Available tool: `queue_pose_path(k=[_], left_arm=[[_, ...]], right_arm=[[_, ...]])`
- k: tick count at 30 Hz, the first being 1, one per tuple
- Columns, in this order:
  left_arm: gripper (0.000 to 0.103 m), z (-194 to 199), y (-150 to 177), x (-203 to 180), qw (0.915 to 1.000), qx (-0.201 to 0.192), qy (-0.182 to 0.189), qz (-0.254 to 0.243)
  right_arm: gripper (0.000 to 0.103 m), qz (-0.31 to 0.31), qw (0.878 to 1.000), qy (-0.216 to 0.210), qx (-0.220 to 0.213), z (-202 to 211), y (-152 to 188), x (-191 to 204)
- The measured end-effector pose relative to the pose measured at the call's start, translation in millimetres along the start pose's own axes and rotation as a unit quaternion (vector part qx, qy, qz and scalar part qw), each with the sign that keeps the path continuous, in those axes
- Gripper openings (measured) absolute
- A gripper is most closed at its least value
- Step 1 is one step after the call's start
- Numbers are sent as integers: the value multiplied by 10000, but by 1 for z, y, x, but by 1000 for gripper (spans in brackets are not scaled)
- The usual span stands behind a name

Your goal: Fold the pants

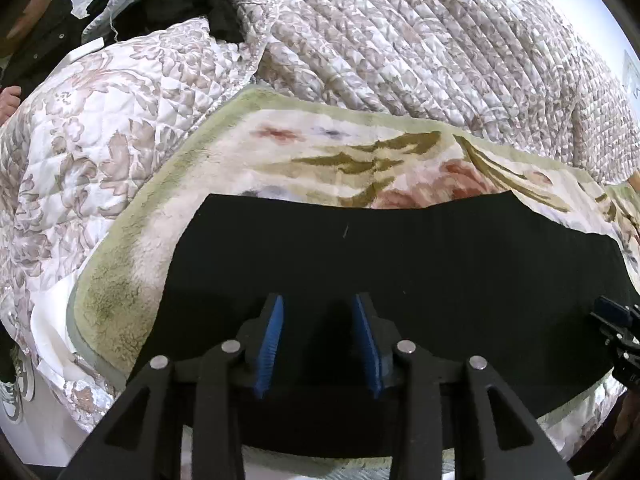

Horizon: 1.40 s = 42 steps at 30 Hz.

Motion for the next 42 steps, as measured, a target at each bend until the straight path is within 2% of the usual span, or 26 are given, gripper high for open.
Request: queue_pose_path(k=[8,11,16,19,23,28,31,33,35,42], left_arm=[[44,6,0,-14,9997,-25,197,-161],[47,10,-5,1,9998,-32,213,46],[51,12,-11,36,9991,-37,35,427],[55,10,-12,51,9981,-42,-10,616],[56,1,-8,60,9972,118,-37,738],[58,2,-10,61,9977,2,-159,652],[61,-4,-11,75,9957,50,-187,901],[61,-11,-8,87,9929,144,-124,1174],[61,-15,-5,93,9907,159,117,1345],[69,-21,-6,88,9940,-29,114,1088]], right_arm=[[51,45,10000,46,-5,3,-4,4],[51,45,10000,-36,-2,7,-5,8],[52,86,9999,-130,51,7,-6,13],[52,60,9999,-19,147,4,-9,13],[52,-65,9995,65,310,0,-10,12],[52,-40,9996,157,247,5,-13,10],[52,-68,9997,75,231,3,-14,7],[52,-96,9996,89,239,0,-13,4],[52,-139,9996,35,260,-2,-11,3],[52,-106,9993,-159,316,-8,-8,9]])
Point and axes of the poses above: each gripper's, at about its wrist camera, not at the fingertips, and z roughly against the way its jaws point, x to its left, y to its underside, the point moved 8 cm from there along -z, roughly the way its jaws point, and after that the axes turned 11 degrees about x, right-handed, at the moved point
